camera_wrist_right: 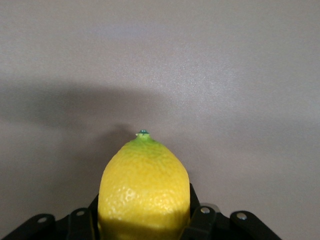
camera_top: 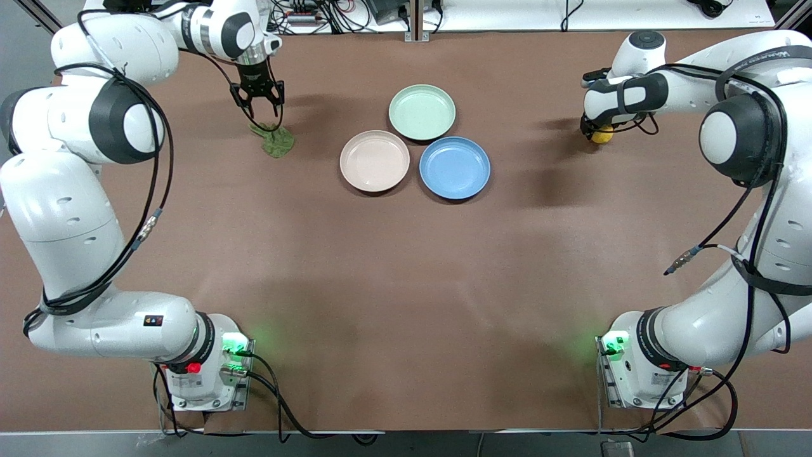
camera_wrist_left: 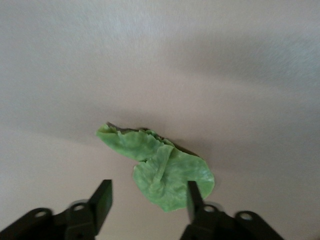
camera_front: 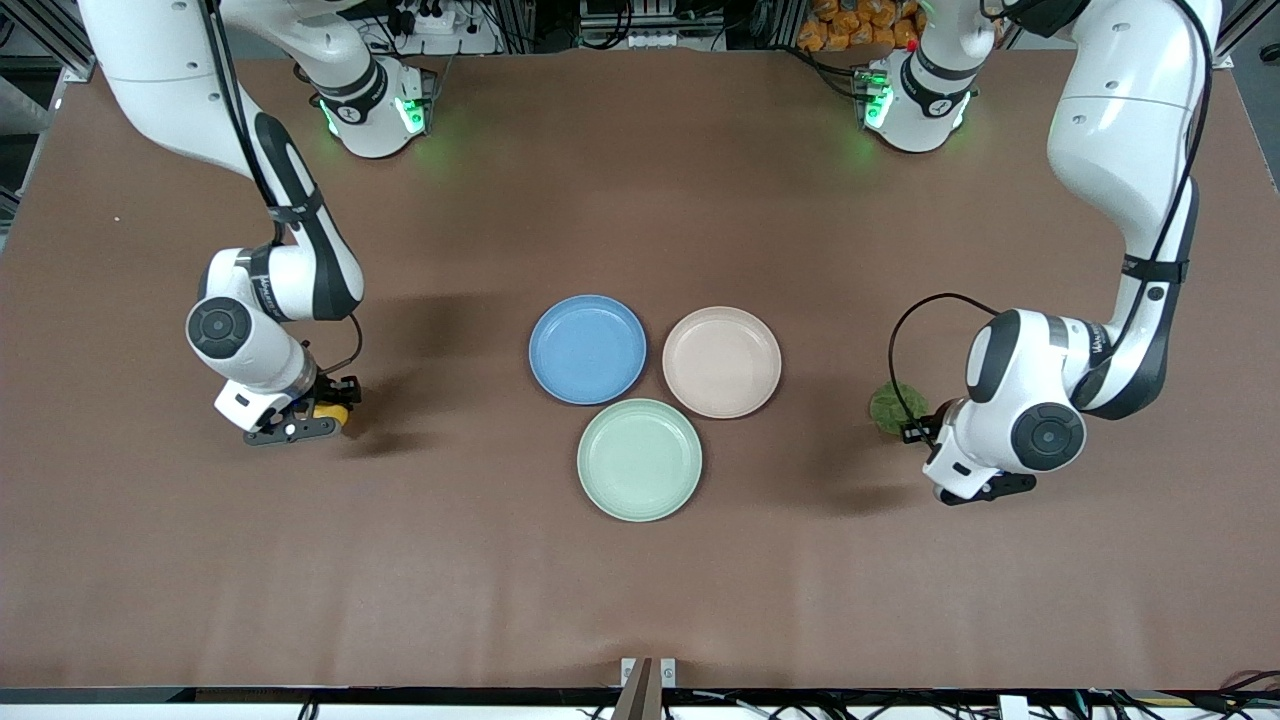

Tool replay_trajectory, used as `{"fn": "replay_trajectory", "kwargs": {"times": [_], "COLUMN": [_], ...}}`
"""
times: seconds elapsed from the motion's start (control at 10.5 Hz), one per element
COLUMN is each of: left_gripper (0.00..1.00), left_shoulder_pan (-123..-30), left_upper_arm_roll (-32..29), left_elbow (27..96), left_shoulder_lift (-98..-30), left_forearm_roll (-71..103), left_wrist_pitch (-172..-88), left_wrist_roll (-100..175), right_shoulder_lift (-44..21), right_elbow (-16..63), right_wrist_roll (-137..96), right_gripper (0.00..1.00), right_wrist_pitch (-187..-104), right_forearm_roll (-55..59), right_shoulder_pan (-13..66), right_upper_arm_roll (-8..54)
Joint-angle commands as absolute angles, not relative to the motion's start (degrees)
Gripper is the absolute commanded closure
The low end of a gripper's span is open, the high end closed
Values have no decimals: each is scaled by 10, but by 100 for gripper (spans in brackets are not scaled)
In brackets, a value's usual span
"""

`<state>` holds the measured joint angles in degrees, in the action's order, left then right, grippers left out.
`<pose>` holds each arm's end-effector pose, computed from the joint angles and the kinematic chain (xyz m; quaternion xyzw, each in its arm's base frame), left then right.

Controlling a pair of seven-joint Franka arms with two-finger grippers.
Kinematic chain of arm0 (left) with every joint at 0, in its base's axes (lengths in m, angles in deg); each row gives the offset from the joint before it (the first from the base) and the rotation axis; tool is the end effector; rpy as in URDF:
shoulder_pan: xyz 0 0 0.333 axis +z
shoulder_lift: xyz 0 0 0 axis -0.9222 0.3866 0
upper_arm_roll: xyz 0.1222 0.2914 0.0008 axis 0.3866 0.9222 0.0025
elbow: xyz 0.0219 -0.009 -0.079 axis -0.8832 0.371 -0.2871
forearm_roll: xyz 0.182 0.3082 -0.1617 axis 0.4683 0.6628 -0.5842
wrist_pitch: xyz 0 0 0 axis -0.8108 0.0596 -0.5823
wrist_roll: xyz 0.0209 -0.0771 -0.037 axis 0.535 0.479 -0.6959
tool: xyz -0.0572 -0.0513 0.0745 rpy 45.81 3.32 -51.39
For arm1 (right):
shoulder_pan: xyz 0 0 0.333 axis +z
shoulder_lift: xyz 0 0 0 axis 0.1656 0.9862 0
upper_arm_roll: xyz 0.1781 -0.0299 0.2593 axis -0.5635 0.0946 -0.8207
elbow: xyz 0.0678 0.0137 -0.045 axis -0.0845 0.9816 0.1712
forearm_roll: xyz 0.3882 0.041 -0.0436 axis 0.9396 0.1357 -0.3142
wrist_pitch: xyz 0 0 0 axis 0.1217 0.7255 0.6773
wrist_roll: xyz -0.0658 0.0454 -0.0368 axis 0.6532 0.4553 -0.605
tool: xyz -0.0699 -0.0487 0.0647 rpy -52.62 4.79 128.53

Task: Pick lemon and lettuce from blue and beige plates
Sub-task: 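Lower the lettuce beside the plates and open the left gripper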

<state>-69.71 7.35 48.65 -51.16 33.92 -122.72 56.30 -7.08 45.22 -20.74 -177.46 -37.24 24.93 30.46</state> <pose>0.6719 -0.1129 0.2528 -0.9875 -0.0911 0.1163 0.0552 0.5820 0.0246 0.1913 0.9938 0.0918 -0.0011 0.0625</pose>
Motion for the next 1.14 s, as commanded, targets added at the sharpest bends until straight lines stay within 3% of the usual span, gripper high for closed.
{"fn": "replay_trajectory", "kwargs": {"times": [0.0, 0.09, 0.19, 0.28, 0.47, 0.85, 1.04], "left_gripper": [0, 0, 0, 0, 0, 0, 0], "left_shoulder_pan": [-692, -694, -696, -694, -694, -691, -691], "left_upper_arm_roll": [67, 65, 65, 62, 61, 62, 66], "left_elbow": [490, 491, 491, 490, 490, 490, 490], "left_shoulder_lift": [-566, -589, -616, -637, -676, -751, -782], "left_forearm_roll": [349, 348, 348, 348, 349, 347, 347], "left_wrist_pitch": [-1214, -1210, -1198, -1184, -1154, -1098, -1083], "left_wrist_roll": [561, 564, 564, 564, 561, 538, 508], "right_shoulder_lift": [-64, -64, -63, -64, -69, -82, -110], "right_elbow": [449, 449, 446, 441, 428, 299, 274], "right_wrist_roll": [-200, -195, -194, -195, -194, -191, -197], "right_gripper": [65, 63, 38, 0, 0, 0, 0], "right_wrist_pitch": [-1787, -1786, -1786, -1781, -1774, -1571, -1529], "right_forearm_roll": [-362, -362, -362, -362, -362, -362, -362], "right_shoulder_pan": [245, 245, 245, 244, 246, 249, 255], "right_upper_arm_roll": [302, 302, 302, 303, 304, 305, 305]}}
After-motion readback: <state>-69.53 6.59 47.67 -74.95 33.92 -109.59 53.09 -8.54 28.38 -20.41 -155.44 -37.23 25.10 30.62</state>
